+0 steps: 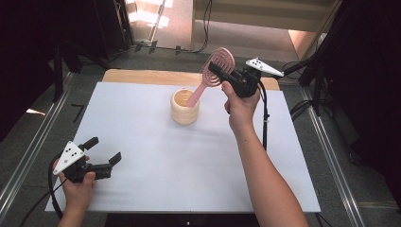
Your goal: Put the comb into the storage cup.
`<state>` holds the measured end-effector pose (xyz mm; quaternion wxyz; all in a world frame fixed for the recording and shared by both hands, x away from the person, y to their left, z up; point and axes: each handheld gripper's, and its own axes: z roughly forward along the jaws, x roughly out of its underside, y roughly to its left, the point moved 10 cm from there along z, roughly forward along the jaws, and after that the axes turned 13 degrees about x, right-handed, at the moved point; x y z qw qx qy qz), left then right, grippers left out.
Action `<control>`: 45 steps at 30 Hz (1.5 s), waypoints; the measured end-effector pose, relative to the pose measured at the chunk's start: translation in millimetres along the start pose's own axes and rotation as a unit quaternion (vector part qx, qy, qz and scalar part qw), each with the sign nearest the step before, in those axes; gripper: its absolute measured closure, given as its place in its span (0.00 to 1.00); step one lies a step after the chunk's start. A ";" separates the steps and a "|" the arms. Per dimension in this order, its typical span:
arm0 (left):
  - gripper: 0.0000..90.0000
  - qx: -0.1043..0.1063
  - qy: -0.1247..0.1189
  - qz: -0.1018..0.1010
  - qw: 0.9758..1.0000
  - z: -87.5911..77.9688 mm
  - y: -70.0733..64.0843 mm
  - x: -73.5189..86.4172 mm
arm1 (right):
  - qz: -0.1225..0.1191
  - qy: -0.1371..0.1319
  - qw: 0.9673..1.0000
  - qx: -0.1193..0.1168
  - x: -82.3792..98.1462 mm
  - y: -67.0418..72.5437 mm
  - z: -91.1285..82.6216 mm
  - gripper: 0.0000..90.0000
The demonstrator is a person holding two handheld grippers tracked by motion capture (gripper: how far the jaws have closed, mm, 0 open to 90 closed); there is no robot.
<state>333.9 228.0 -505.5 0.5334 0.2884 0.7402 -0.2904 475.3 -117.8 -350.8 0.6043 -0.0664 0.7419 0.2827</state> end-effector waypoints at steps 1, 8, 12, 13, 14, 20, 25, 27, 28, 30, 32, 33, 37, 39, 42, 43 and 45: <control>0.00 0.000 0.000 0.000 1.000 0.0 0.0 0.0 | 0.000 0.001 1.000 0.001 0.2 -0.9 1.1 0.69; 0.00 0.001 -0.001 0.001 1.000 -0.3 0.4 0.0 | 0.007 0.000 1.000 0.008 1.1 -6.2 7.6 0.69; 0.00 0.001 0.000 0.001 1.000 -0.6 0.8 0.1 | 0.011 -0.002 1.000 0.010 2.1 -8.2 11.7 0.69; 0.00 0.000 -0.001 0.001 1.000 -0.8 1.1 -0.2 | 0.009 0.001 1.000 0.012 3.0 -9.0 12.6 0.69; 0.00 0.000 0.000 0.001 1.000 -1.1 1.2 -0.2 | 0.009 0.000 1.000 0.013 3.4 -9.2 13.9 0.69; 0.00 0.000 -0.001 0.001 1.000 -1.5 1.6 -0.3 | 0.009 0.000 1.000 0.016 5.9 -11.0 18.9 0.69; 0.00 0.000 0.000 0.002 1.000 -0.9 1.0 0.2 | 0.011 -0.006 1.000 0.017 7.7 -12.1 24.9 0.69; 0.00 0.002 0.001 0.002 1.000 -0.6 0.5 0.3 | 0.008 -0.005 1.000 0.021 9.7 -12.8 26.9 0.69; 0.00 0.002 0.001 0.002 1.000 -0.4 0.4 0.3 | 0.006 -0.005 1.000 0.022 10.6 -13.3 27.9 0.69; 0.00 0.003 0.001 0.002 1.000 -0.2 0.2 0.3 | 0.005 -0.006 1.000 0.022 12.2 -14.0 29.6 0.69; 0.00 0.002 0.001 0.002 1.000 -0.2 0.3 0.5 | 0.007 -0.005 1.000 0.022 13.2 -14.1 30.3 0.69; 0.00 0.002 0.000 0.002 1.000 0.0 0.3 0.3 | 0.005 -0.004 1.000 0.023 14.2 -14.6 31.0 0.69; 0.00 0.001 0.001 0.003 1.000 -0.3 0.4 0.3 | 0.000 -0.002 1.000 0.025 17.6 -15.5 33.6 0.69; 0.00 0.001 0.000 0.003 1.000 -0.5 0.5 0.2 | -0.001 0.001 1.000 0.027 20.7 -16.5 35.4 0.69; 0.00 0.003 -0.003 0.002 1.000 -0.2 -0.1 -0.3 | -0.004 0.002 1.000 0.028 23.5 -17.1 37.7 0.69; 0.00 0.002 -0.002 0.003 1.000 -0.3 -0.1 -0.3 | -0.004 0.003 1.000 0.028 24.6 -17.1 38.3 0.69; 0.00 0.002 -0.002 0.003 1.000 -0.3 -0.1 -0.3 | -0.005 0.004 1.000 0.027 25.9 -17.1 38.9 0.69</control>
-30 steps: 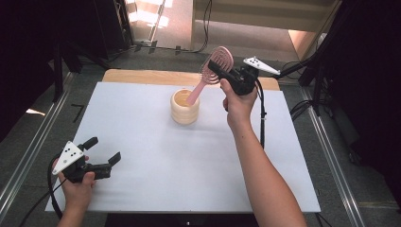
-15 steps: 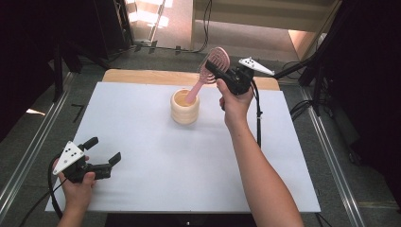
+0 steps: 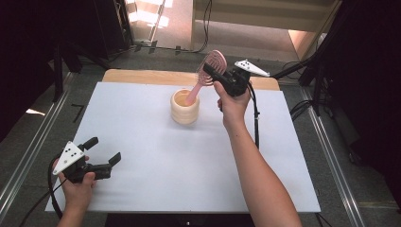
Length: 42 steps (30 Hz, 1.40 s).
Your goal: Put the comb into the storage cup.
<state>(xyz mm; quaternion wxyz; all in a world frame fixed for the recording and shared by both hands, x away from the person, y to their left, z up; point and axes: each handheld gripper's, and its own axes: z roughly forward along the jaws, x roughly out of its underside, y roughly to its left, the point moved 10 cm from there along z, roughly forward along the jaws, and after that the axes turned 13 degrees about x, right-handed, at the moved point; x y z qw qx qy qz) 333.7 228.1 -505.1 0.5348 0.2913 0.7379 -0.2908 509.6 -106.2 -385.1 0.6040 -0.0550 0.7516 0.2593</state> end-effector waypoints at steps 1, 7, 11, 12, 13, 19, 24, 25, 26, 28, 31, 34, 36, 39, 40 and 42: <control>0.00 0.000 0.001 0.000 1.000 0.0 0.0 0.3 | 0.000 0.001 1.000 0.000 2.4 0.7 1.6 0.69; 0.00 0.000 0.001 0.001 1.000 0.0 -0.1 0.2 | 0.000 0.006 1.000 0.001 10.5 0.6 6.4 0.69; 0.00 0.000 0.004 0.002 1.000 -0.2 0.2 0.7 | -0.002 0.009 1.000 -0.001 15.3 1.5 8.8 0.69; 0.00 -0.001 0.004 0.002 1.000 -0.4 0.3 0.8 | -0.006 0.012 1.000 -0.001 17.2 1.8 9.6 0.69; 0.00 0.000 0.004 0.002 1.000 -0.3 0.2 0.6 | -0.007 0.013 1.000 -0.001 18.9 2.5 10.4 0.69; 0.00 0.000 0.003 0.003 1.000 -0.5 0.1 0.5 | -0.011 0.020 1.000 -0.004 27.2 7.1 15.2 0.69; 0.00 -0.001 0.001 0.002 1.000 -0.7 0.2 -0.1 | -0.010 0.022 1.000 -0.003 32.0 7.7 17.9 0.69; 0.00 0.000 0.002 0.003 1.000 -0.9 0.2 0.1 | -0.009 0.023 1.000 -0.003 33.5 7.6 18.5 0.69; 0.00 0.000 0.001 0.002 1.000 -0.8 0.2 0.0 | -0.011 0.024 1.000 -0.002 36.9 6.8 19.9 0.69; 0.00 0.000 0.002 0.001 1.000 -1.0 0.5 0.3 | -0.008 0.028 1.000 -0.001 40.5 6.0 21.4 0.69; 0.00 0.000 0.002 0.002 1.000 -0.9 0.4 0.4 | -0.005 0.029 1.000 0.000 43.9 5.5 23.0 0.69; 0.00 0.000 0.002 0.002 1.000 -0.6 0.2 0.3 | -0.004 0.032 0.999 -0.001 48.7 6.0 25.5 0.69; 0.00 0.000 0.003 0.003 1.000 -0.5 0.1 0.6 | -0.004 0.036 0.999 -0.001 52.6 6.8 27.4 0.69; 0.00 0.000 0.003 0.002 1.000 -0.3 0.1 0.7 | -0.002 0.038 0.999 0.000 55.7 6.5 28.6 0.69; 0.00 0.000 0.003 0.002 1.000 -0.4 0.1 0.8 | -0.002 0.038 0.999 0.000 55.7 6.5 28.6 0.69; 0.00 0.000 0.003 0.002 1.000 -0.1 0.0 1.0 | -0.002 0.041 0.999 0.003 58.9 5.1 30.2 0.69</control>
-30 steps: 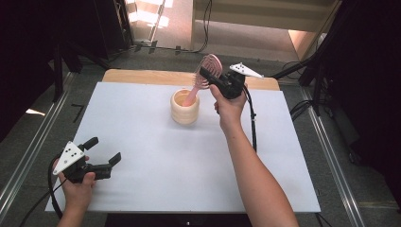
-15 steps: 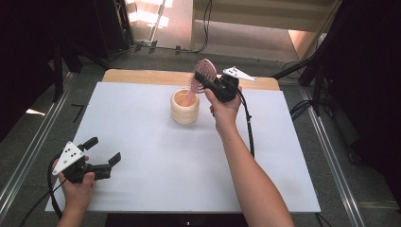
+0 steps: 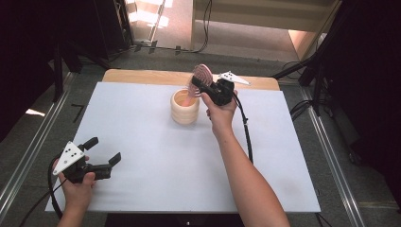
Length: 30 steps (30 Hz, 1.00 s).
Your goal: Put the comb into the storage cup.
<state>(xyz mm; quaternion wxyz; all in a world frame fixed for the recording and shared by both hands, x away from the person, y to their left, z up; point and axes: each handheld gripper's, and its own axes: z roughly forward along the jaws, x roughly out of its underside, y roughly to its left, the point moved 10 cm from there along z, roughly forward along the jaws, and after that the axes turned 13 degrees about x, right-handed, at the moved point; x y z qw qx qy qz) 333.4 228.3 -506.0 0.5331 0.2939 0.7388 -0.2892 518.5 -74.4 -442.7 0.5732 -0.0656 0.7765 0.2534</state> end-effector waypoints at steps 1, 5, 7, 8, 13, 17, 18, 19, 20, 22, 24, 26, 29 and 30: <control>0.00 0.000 0.000 0.000 1.000 0.0 0.0 0.0 | 0.000 0.001 1.000 0.001 1.0 -0.4 0.6 0.69; 0.00 0.000 0.002 0.000 1.000 0.4 0.0 0.5 | 0.002 0.005 1.000 0.001 4.3 -0.1 2.4 0.69; 0.00 0.001 0.002 0.000 1.000 0.5 0.0 0.4 | -0.001 0.010 1.000 0.002 8.3 0.5 4.9 0.69; 0.00 0.001 0.002 0.000 1.000 0.6 -0.1 0.5 | 0.000 0.011 1.000 0.004 9.8 0.5 5.8 0.69; 0.00 0.000 0.001 -0.001 1.000 0.4 0.1 0.4 | 0.008 0.011 1.000 0.001 12.1 -0.2 7.4 0.69; 0.00 0.001 0.002 -0.001 1.000 0.7 0.3 0.9 | 0.023 0.014 1.000 0.007 12.1 -4.6 8.1 0.68; 0.00 0.001 0.002 -0.001 1.000 0.7 0.2 0.8 | 0.026 0.015 1.000 0.008 12.3 -5.4 8.0 0.68; 0.00 0.001 0.003 0.000 1.000 0.7 0.2 0.9 | 0.026 0.015 1.000 0.008 12.3 -5.4 8.0 0.68; 0.00 0.001 0.003 0.000 1.000 0.7 0.1 0.8 | 0.027 0.018 0.999 0.009 12.5 -6.7 7.8 0.67; 0.00 0.000 0.003 0.000 1.000 0.7 0.2 1.0 | 0.030 0.019 0.999 0.007 12.4 -6.9 7.4 0.62; 0.00 0.001 0.001 -0.002 1.000 0.7 0.4 1.0 | 0.039 0.023 0.999 0.007 11.8 -8.2 6.0 0.57; 0.00 0.001 0.002 -0.002 1.000 0.8 0.5 1.0 | 0.038 0.025 0.999 0.008 10.6 -10.6 3.3 0.53; 0.00 0.001 0.002 -0.001 1.000 1.2 0.2 1.0 | 0.039 0.031 0.999 0.014 11.0 -13.7 1.1 0.46; 0.00 0.001 0.002 -0.001 1.000 1.2 0.2 1.0 | 0.040 0.032 0.999 0.014 11.2 -14.6 0.2 0.45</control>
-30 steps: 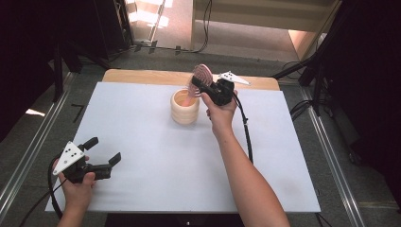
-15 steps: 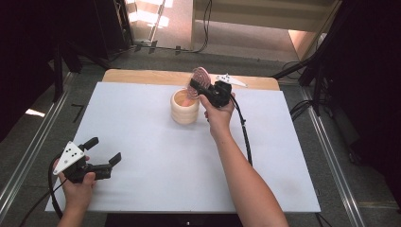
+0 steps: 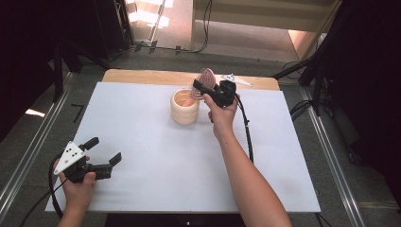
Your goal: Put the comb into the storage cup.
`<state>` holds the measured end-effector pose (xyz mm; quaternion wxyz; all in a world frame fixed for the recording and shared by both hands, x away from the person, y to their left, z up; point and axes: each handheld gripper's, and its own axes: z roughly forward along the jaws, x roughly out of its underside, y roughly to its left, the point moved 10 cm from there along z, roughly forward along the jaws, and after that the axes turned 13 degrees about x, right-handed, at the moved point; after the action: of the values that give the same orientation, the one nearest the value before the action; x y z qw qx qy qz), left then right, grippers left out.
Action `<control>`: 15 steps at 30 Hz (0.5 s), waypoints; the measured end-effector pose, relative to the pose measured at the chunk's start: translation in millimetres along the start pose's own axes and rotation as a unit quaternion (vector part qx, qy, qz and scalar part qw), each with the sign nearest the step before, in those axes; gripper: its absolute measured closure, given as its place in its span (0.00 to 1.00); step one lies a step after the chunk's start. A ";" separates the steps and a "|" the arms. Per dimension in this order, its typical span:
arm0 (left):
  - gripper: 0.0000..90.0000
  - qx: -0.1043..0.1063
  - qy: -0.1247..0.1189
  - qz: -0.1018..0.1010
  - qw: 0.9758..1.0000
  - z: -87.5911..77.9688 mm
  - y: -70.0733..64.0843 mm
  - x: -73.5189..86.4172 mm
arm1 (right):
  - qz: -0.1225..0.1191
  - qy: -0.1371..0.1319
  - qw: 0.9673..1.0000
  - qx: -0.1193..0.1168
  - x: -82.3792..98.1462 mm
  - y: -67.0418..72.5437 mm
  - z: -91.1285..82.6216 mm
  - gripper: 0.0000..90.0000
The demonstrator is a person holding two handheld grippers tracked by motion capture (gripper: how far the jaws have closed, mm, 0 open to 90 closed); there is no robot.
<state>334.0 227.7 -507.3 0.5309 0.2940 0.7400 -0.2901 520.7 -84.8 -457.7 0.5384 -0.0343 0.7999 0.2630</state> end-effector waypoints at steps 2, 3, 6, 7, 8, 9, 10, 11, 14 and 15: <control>0.00 -0.001 0.001 0.001 1.000 -0.2 -0.1 -0.1 | 0.002 0.000 1.000 0.003 -0.2 -2.5 -1.8 0.42; 0.00 -0.001 0.002 0.001 1.000 -0.3 -0.3 -0.1 | 0.002 0.000 1.000 0.003 -0.2 -2.5 -1.8 0.42; 0.00 -0.001 0.002 0.002 1.000 0.2 -0.4 0.2 | 0.003 -0.004 1.000 -0.001 -1.1 -5.4 -6.9 0.39; 0.00 -0.001 0.002 0.002 1.000 0.2 -0.4 0.2 | 0.003 -0.004 1.000 -0.001 -1.1 -5.4 -6.9 0.39; 0.00 -0.001 0.003 0.002 1.000 0.3 -0.6 0.1 | 0.000 -0.003 1.000 -0.001 -0.7 -6.3 -8.0 0.38; 0.00 -0.001 0.002 0.002 1.000 0.4 -1.0 0.0 | -0.001 -0.005 1.000 -0.001 -0.6 -6.7 -8.9 0.37; 0.00 0.000 0.002 0.003 1.000 0.6 -1.2 -0.2 | -0.001 -0.004 1.000 0.001 -0.3 -7.7 -9.9 0.35; 0.00 0.000 0.002 0.003 1.000 0.6 -1.4 -0.3 | -0.004 -0.004 1.000 0.004 0.1 -9.2 -10.8 0.32; 0.00 0.000 0.000 0.002 1.000 0.5 -1.6 -0.5 | -0.010 -0.001 1.000 0.001 2.5 -10.6 -14.0 0.20; 0.00 0.000 0.001 0.002 1.000 0.2 -1.5 -0.5 | -0.016 -0.003 1.000 -0.011 3.4 -9.4 -17.4 0.16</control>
<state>333.2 226.5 -506.7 0.5309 0.2952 0.7401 -0.2886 507.8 -100.0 -459.3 0.5441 -0.0525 0.7948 0.2635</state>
